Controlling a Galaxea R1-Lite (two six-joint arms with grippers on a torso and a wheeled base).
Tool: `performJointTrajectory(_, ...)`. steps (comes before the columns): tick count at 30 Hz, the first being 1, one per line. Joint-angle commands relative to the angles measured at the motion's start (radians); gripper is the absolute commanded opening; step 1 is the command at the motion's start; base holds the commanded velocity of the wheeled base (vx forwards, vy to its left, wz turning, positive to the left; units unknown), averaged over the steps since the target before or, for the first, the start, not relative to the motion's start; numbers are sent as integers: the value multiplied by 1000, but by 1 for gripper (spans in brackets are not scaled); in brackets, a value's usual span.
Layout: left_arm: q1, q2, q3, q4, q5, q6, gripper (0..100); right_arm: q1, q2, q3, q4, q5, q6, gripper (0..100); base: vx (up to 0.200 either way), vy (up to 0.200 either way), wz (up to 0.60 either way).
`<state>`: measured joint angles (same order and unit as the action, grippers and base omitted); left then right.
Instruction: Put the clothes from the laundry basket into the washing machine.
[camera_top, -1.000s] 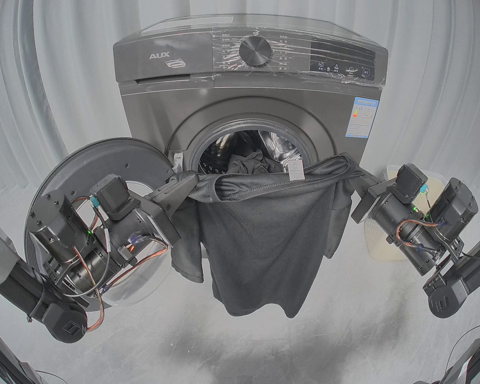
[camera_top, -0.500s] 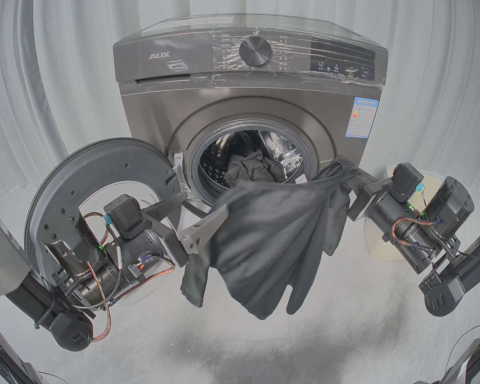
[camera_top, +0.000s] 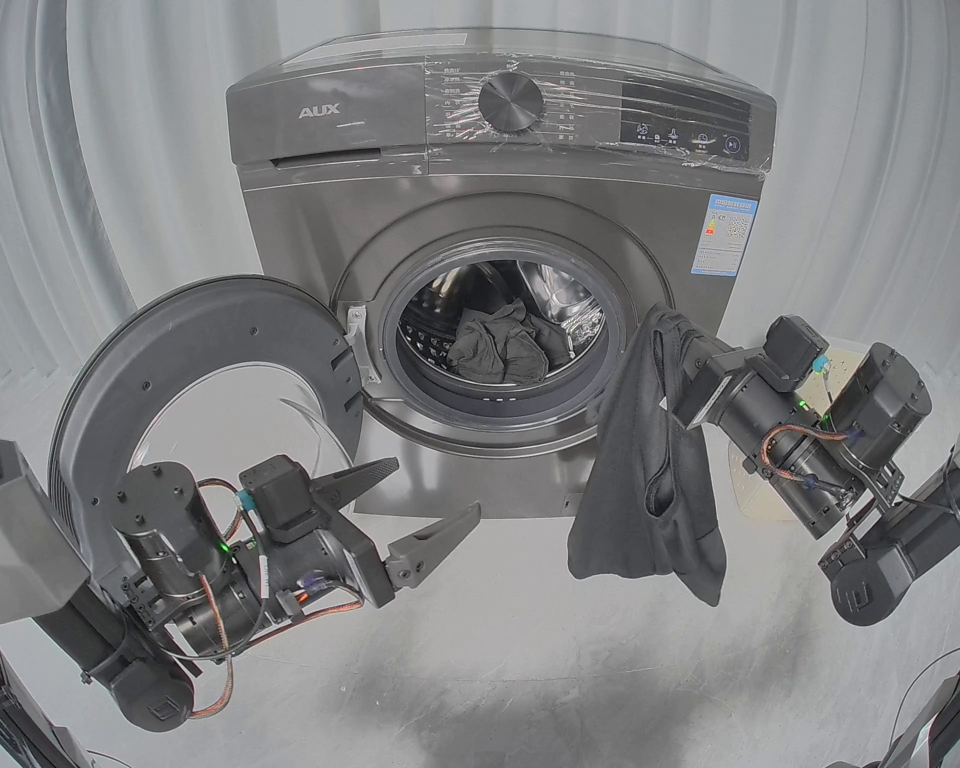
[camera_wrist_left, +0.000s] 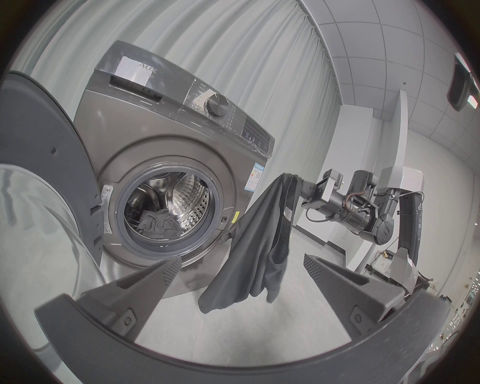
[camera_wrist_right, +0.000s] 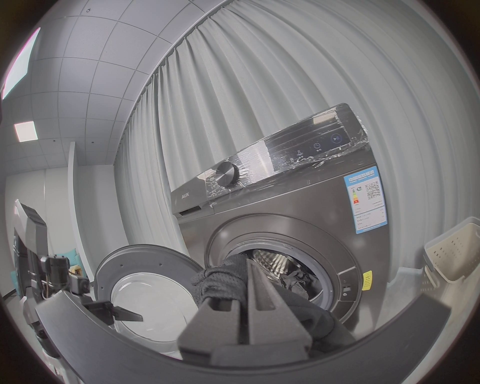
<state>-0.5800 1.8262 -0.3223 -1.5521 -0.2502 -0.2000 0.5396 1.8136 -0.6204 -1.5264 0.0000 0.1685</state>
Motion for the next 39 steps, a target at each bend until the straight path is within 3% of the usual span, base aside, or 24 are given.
performJointTrajectory(1, -20, 90, -47, 0, -1, 5, 100, 28, 4, -25, 2, 2, -1, 0, 0, 0, 0)
performJointTrajectory(8, -34, 168, -127, -2, 0, 21, 100, 53, 1, -51, 31, 2, -1, 0, 0, 0, 0)
performJointTrajectory(9, -35, 196, -158, -2, 2, 40, 100, 57, 1, -65, 43, 2, -1, 0, 0, 0, 0)
performJointTrajectory(12, -37, 211, -167, -2, 2, 59, 100, 66, 1, -84, 60, 0, -1, 0, 0, 0, 0)
performJointTrajectory(24, -49, 265, -175, -3, 0, 77, 100, 161, 4, -127, 94, -2, -6, 0, 0, 0, 0)
performJointTrajectory(33, -47, 332, -224, -3, 0, 80, 100, 178, 6, -133, 92, -2, -6, 0, 0, 0, 0)
performJointTrajectory(39, -52, 370, -238, -3, -29, 82, 100, 180, 4, -134, 92, -2, -6, 0, 0, 0, 0)
